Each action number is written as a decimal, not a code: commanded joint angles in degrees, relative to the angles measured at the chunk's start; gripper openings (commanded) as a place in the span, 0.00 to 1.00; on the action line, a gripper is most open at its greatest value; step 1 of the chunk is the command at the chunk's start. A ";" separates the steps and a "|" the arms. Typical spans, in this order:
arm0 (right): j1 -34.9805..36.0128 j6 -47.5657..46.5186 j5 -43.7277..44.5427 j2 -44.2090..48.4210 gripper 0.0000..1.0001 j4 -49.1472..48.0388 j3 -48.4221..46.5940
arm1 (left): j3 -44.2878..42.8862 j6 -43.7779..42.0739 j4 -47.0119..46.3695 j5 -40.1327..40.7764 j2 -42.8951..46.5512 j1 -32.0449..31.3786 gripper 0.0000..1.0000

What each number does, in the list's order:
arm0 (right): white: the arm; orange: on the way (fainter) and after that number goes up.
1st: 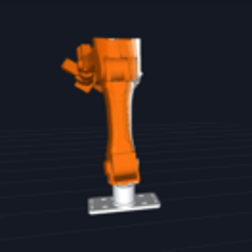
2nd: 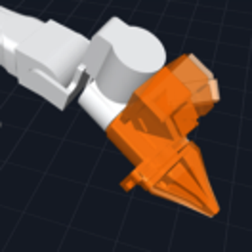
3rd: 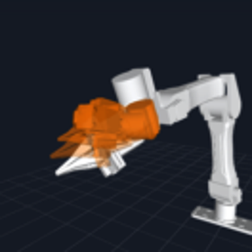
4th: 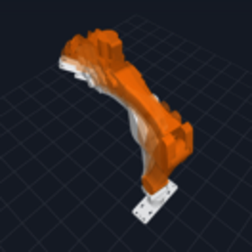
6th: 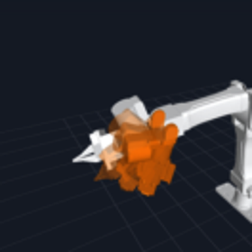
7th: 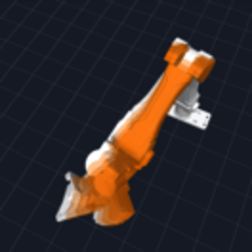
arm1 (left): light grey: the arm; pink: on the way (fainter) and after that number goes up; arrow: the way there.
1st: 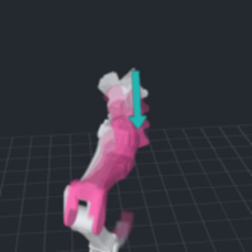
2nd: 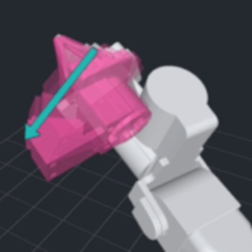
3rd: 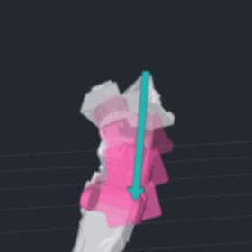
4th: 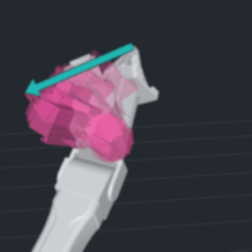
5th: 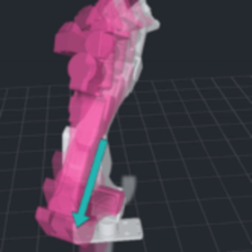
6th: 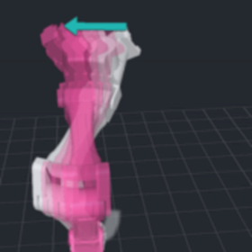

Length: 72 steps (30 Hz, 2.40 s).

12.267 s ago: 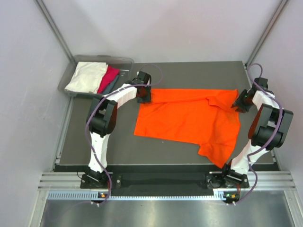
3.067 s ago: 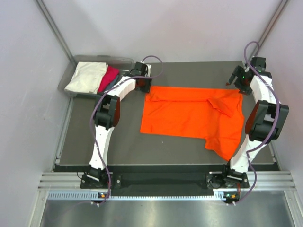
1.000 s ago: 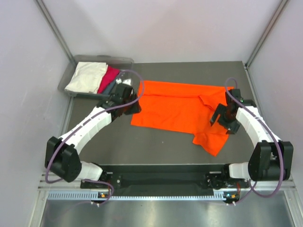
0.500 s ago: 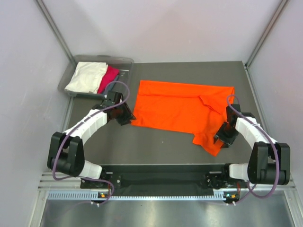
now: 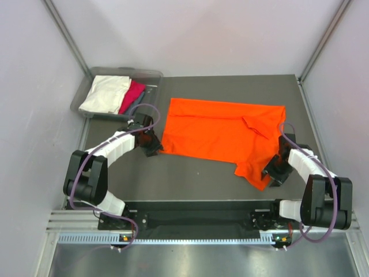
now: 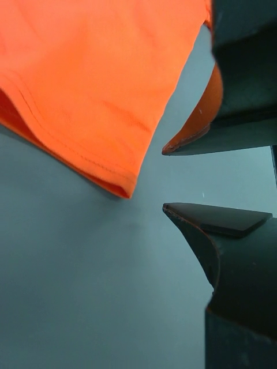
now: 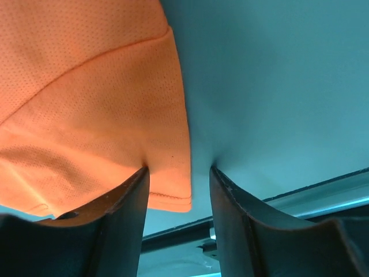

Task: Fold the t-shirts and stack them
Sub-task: Fold the tshirt

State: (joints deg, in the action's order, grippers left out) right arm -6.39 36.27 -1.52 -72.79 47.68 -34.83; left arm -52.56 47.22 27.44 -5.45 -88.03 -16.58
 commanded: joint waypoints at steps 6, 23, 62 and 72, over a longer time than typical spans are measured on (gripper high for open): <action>-0.46 3.45 1.25 2.03 0.33 -6.64 3.36 | 3.25 -0.99 -0.37 4.84 4.97 0.14 0.43; -0.46 1.43 2.84 9.86 0.00 -4.00 2.66 | 2.63 -2.22 -2.30 0.18 -0.65 0.14 0.52; -0.73 -1.64 5.03 17.95 0.00 3.56 -3.49 | 6.85 -2.66 -5.47 1.15 0.92 -1.00 0.00; -2.83 -7.17 5.21 11.46 0.00 0.23 -12.08 | -2.53 -4.77 -1.43 2.81 -2.66 -2.76 0.00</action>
State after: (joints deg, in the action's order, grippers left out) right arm -7.81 32.36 2.11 -58.30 50.65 -40.77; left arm -49.36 44.31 24.77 -3.68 -89.14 -18.74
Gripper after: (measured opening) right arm 0.007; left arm 0.022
